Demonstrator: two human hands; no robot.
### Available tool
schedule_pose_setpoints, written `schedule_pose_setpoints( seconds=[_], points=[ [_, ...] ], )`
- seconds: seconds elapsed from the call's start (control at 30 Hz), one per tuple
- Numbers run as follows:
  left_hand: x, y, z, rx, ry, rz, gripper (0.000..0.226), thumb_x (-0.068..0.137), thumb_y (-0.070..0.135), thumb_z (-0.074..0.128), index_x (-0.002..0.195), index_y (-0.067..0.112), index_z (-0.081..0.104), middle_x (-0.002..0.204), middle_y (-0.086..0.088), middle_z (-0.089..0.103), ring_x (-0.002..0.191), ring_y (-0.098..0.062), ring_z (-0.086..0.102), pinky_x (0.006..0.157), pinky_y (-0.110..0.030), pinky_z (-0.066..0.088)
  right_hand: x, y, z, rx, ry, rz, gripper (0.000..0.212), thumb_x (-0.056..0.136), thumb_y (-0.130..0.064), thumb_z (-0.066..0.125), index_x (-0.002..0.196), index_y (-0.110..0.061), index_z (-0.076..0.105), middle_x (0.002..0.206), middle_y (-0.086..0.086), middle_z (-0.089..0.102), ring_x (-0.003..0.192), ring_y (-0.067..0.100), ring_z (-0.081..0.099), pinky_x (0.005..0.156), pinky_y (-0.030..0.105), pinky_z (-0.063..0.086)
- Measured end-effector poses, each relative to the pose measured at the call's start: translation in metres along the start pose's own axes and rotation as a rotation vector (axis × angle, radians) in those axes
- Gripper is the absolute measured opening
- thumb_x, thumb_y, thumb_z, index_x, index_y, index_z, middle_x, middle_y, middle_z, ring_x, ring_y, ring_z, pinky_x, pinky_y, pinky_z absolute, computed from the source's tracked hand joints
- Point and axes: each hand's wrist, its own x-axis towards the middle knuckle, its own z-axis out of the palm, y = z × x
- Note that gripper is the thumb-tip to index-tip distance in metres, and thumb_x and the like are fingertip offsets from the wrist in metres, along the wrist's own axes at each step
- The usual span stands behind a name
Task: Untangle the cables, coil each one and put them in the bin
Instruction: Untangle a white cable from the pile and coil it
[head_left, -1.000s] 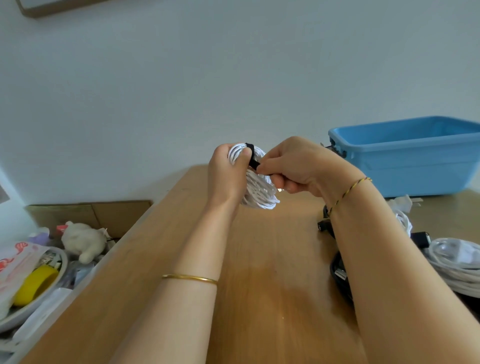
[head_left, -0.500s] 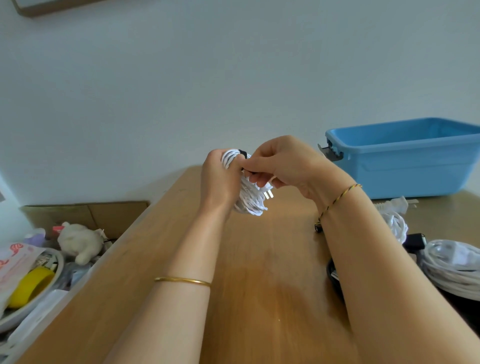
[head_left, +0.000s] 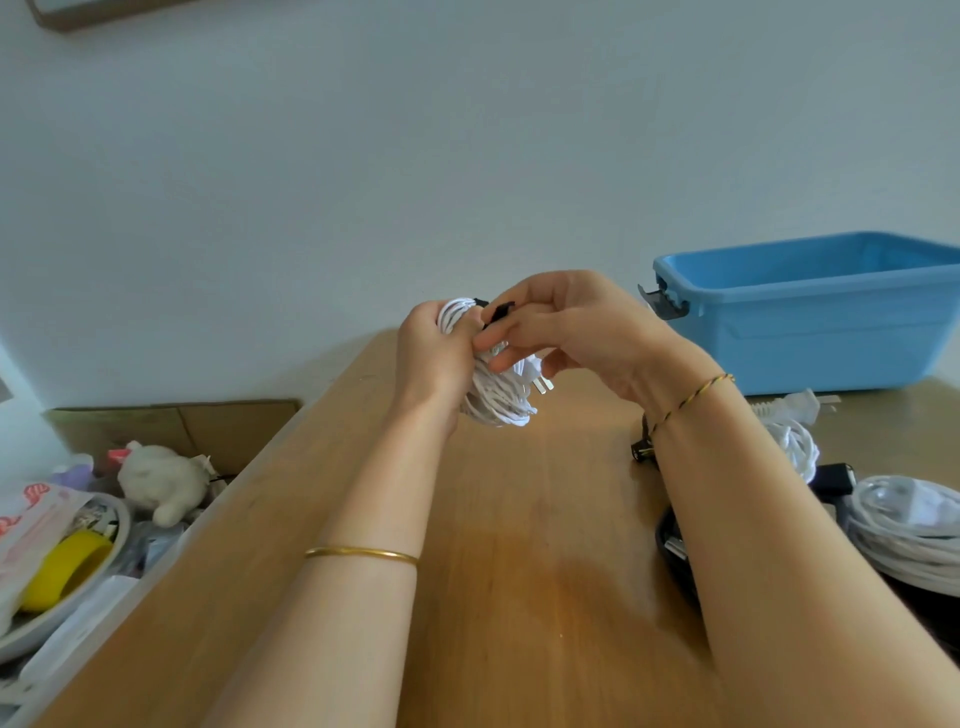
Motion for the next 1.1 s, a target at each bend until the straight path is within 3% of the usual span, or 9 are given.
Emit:
schedule_pose_setpoints(
  seconds=[0.17, 0.23, 0.33, 0.53, 0.63, 0.83, 0.97, 1.1],
  points=[
    [-0.002, 0.003, 0.002, -0.029, -0.020, -0.007, 0.021, 0.090, 0.012, 0.059, 0.069, 0.015, 0.055, 0.066, 0.000, 0.058, 0.064, -0.019, 0.055, 0.067, -0.035, 0.048, 0.002, 0.004, 0.002, -0.015, 0.138, -0.074, 0.007, 0.087, -0.010, 0.064, 0.091, -0.005, 0.066, 0.078, 0.006, 0.073, 0.065, 0.011, 0.067, 0.046, 0.018, 0.037],
    [-0.006, 0.006, 0.004, -0.066, -0.051, -0.008, 0.012, 0.090, 0.014, 0.059, 0.078, 0.014, 0.060, 0.078, -0.005, 0.064, 0.075, -0.022, 0.061, 0.076, -0.039, 0.052, 0.006, 0.007, 0.002, -0.048, 0.283, -0.143, 0.006, 0.086, -0.011, 0.065, 0.084, -0.005, 0.066, 0.068, 0.001, 0.067, 0.054, 0.006, 0.060, 0.045, 0.014, 0.035],
    [-0.011, 0.011, 0.007, -0.129, -0.097, 0.016, 0.008, 0.093, 0.012, 0.057, 0.089, 0.016, 0.062, 0.089, -0.004, 0.067, 0.083, -0.019, 0.063, 0.084, -0.040, 0.052, 0.012, 0.009, 0.001, -0.079, 0.490, -0.236, 0.013, 0.084, -0.010, 0.067, 0.072, -0.015, 0.064, 0.064, -0.008, 0.060, 0.055, -0.003, 0.053, 0.053, 0.011, 0.039],
    [-0.016, 0.013, 0.012, -0.204, -0.207, 0.039, 0.012, 0.098, 0.009, 0.048, 0.099, 0.012, 0.060, 0.096, -0.008, 0.066, 0.083, -0.017, 0.062, 0.083, -0.037, 0.051, 0.014, 0.012, 0.000, -0.038, 0.640, -0.295, 0.021, 0.085, -0.010, 0.065, 0.067, -0.021, 0.059, 0.071, 0.003, 0.067, 0.074, 0.021, 0.068, 0.076, 0.039, 0.055],
    [-0.017, 0.015, 0.013, -0.216, -0.253, 0.060, 0.013, 0.099, 0.009, 0.047, 0.104, 0.008, 0.059, 0.093, -0.007, 0.065, 0.079, -0.016, 0.060, 0.081, -0.038, 0.050, 0.014, 0.011, 0.003, -0.031, 0.697, -0.308, 0.022, 0.084, -0.013, 0.066, 0.067, -0.025, 0.059, 0.072, 0.004, 0.069, 0.077, 0.024, 0.068, 0.077, 0.045, 0.055],
    [-0.024, 0.019, 0.013, -0.116, -0.328, 0.176, 0.015, 0.100, 0.012, 0.046, 0.096, 0.019, 0.059, 0.087, -0.002, 0.063, 0.083, -0.017, 0.060, 0.085, -0.043, 0.049, 0.015, 0.011, 0.001, -0.099, 0.797, -0.295, 0.012, 0.084, -0.020, 0.067, 0.074, -0.021, 0.062, 0.069, -0.004, 0.064, 0.071, 0.016, 0.063, 0.071, 0.035, 0.053],
    [-0.024, 0.021, 0.008, -0.025, -0.377, 0.280, 0.011, 0.099, 0.010, 0.047, 0.096, 0.018, 0.055, 0.082, 0.003, 0.060, 0.077, -0.009, 0.058, 0.075, -0.027, 0.049, 0.015, 0.014, 0.003, -0.099, 0.794, -0.268, 0.013, 0.085, -0.019, 0.066, 0.074, -0.017, 0.061, 0.065, -0.011, 0.058, 0.063, 0.005, 0.053, 0.065, 0.023, 0.045],
    [-0.024, 0.025, 0.003, 0.006, -0.407, 0.332, 0.013, 0.098, 0.010, 0.050, 0.092, 0.020, 0.053, 0.078, 0.005, 0.058, 0.069, -0.004, 0.055, 0.069, -0.020, 0.046, 0.016, 0.016, 0.004, -0.065, 0.764, -0.235, 0.014, 0.085, -0.019, 0.067, 0.074, -0.013, 0.061, 0.065, -0.009, 0.058, 0.062, 0.006, 0.053, 0.062, 0.020, 0.044]
  ],
)
